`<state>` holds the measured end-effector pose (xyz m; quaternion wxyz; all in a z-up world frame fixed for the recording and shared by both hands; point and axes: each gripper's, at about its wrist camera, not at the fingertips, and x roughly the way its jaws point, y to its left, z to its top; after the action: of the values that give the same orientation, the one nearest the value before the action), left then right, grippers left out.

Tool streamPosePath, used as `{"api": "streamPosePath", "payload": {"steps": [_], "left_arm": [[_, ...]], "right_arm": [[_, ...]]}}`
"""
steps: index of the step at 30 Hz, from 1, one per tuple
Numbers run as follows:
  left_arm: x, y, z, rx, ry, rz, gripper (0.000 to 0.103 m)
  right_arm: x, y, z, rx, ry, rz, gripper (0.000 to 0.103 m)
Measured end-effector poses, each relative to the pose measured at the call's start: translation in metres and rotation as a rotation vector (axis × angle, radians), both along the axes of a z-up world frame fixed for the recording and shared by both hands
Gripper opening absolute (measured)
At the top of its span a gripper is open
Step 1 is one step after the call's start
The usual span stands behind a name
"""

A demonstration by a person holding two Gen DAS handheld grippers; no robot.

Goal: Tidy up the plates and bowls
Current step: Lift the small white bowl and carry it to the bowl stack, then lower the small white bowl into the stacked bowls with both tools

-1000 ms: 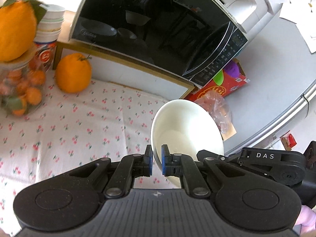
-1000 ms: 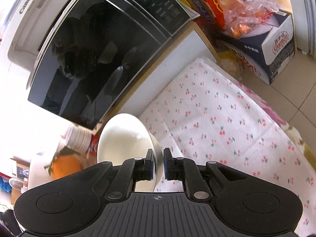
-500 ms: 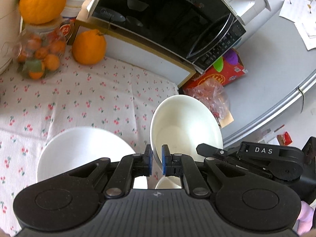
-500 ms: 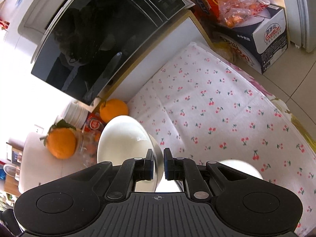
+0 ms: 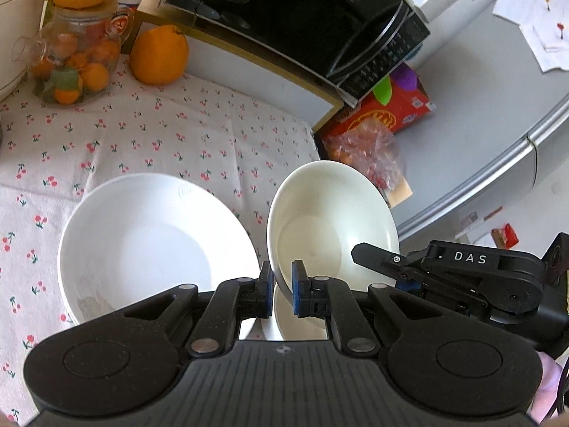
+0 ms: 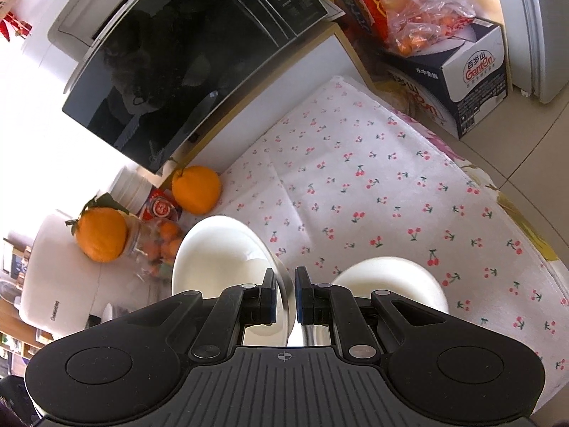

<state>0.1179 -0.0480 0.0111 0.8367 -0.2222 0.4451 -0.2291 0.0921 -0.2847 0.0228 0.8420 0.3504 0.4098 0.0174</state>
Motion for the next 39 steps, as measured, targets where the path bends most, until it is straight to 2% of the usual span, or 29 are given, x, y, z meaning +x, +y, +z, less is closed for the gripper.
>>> {"api": "streamPosePath", "payload": {"steps": [4,12,39], "left_arm": [[-0.002,-0.007,-0.005,0.02,0.005,-0.023,0.009],[-0.003,-0.02,-0.014,0.046,0.026,-0.058,0.011],[0.003,-0.049,-0.034,0.139,0.07,-0.158,0.014]], "right_arm": [[-0.003,-0.002,-0.004,-0.044,0.014,0.005,0.011],[-0.003,-0.02,-0.015,-0.003,0.05,-0.01,0.011],[-0.006,-0.035,-0.022,-0.115,0.107,-0.02,0.012]]}}
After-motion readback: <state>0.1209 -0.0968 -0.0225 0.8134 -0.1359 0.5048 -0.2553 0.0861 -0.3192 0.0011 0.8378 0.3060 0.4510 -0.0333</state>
